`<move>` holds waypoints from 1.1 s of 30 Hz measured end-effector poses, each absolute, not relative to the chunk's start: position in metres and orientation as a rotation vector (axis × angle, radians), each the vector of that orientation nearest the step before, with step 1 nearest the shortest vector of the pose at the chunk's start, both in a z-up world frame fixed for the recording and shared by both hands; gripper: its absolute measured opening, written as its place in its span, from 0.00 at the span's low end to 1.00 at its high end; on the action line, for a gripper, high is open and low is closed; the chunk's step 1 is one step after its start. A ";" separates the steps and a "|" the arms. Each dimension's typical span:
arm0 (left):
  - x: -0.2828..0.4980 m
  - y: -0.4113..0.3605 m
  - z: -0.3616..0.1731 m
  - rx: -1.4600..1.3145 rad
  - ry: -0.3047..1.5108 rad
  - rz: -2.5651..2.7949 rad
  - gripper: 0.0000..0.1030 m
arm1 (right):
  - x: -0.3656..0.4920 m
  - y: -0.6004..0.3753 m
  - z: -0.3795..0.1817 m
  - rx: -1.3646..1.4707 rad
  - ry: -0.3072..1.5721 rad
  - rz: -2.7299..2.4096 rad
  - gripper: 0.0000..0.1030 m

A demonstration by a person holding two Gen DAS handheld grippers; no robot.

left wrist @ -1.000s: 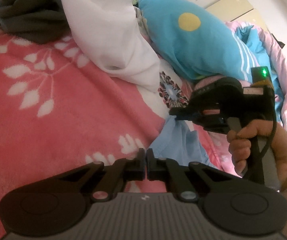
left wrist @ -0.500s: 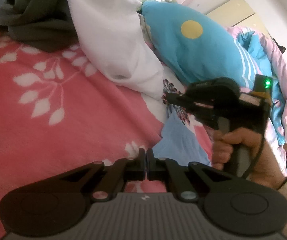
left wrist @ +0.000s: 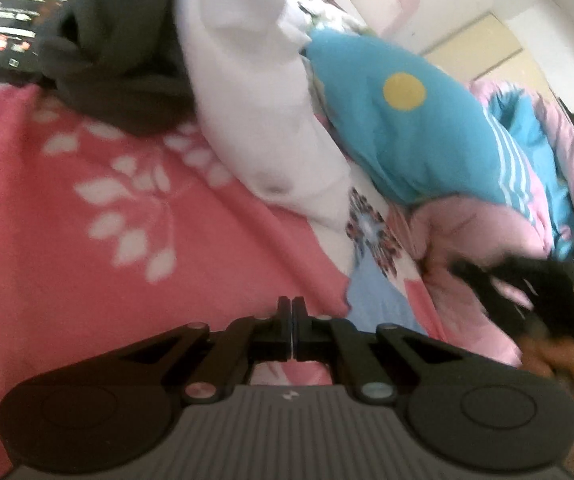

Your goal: Fold clothes

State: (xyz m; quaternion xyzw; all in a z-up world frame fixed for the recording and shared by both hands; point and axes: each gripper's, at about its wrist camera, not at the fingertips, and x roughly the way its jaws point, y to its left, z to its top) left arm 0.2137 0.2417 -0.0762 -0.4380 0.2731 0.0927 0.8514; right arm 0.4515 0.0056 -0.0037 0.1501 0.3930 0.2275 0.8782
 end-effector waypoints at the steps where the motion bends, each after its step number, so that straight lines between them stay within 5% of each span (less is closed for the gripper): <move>1: 0.212 0.243 -0.075 -0.921 0.565 0.207 0.01 | 0.447 -0.010 0.003 0.320 0.809 0.457 0.04; 9: 0.222 0.203 -0.045 -0.689 0.513 -0.001 0.18 | 0.408 -0.103 0.019 0.284 0.838 0.323 0.04; 15: 0.247 0.176 -0.059 -0.619 0.661 -0.035 0.17 | 0.407 -0.087 -0.013 0.180 0.946 0.385 0.04; 22: 0.254 0.195 -0.079 -0.712 0.716 0.006 0.04 | 0.446 -0.051 -0.060 0.143 1.015 0.408 0.02; 33: 0.252 0.199 -0.079 -0.735 0.712 0.017 0.04 | 0.456 -0.090 -0.044 0.309 0.813 0.223 0.05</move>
